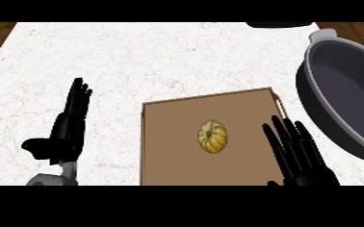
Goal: Pick the squash from the tray and place it in the pot
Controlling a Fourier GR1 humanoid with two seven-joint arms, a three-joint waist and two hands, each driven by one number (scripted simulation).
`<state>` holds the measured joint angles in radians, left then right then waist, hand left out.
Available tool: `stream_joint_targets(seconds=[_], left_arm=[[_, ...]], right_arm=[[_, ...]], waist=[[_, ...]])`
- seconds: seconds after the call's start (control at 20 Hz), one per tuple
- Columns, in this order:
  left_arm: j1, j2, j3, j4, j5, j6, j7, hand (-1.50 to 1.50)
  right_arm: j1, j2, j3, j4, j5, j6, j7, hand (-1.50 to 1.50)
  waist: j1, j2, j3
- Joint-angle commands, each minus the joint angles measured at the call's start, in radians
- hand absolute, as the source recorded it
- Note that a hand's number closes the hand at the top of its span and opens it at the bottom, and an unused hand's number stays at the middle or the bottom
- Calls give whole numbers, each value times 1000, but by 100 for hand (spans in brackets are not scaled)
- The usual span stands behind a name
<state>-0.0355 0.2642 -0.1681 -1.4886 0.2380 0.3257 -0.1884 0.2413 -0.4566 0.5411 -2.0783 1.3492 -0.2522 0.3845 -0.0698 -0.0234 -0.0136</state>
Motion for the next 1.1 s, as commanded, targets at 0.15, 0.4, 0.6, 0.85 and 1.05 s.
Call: stream_joint_targets(seconds=[0.15,0.4,0.6,0.85,1.05], left_arm=[[-10,-15,-41,-43,-13,-7,21,0],[-35,-29,-57,-37,-34,-2,33,0],[-7,-34,-71,-101,-41,6,54,0],[22,-37,-68,-82,-46,-10,37,0],[43,-63,-79,-86,-73,1,10,0]], right_arm=[[12,217,163,5,322,353,335,-150],[-109,447,357,132,480,556,556,-150],[-167,449,398,198,420,654,731,-150],[-241,449,354,240,319,680,800,-150],[-267,451,349,273,261,674,813,-150]], waist=[[55,15,6],[74,23,11],[83,23,13],[83,25,13],[79,24,13]])
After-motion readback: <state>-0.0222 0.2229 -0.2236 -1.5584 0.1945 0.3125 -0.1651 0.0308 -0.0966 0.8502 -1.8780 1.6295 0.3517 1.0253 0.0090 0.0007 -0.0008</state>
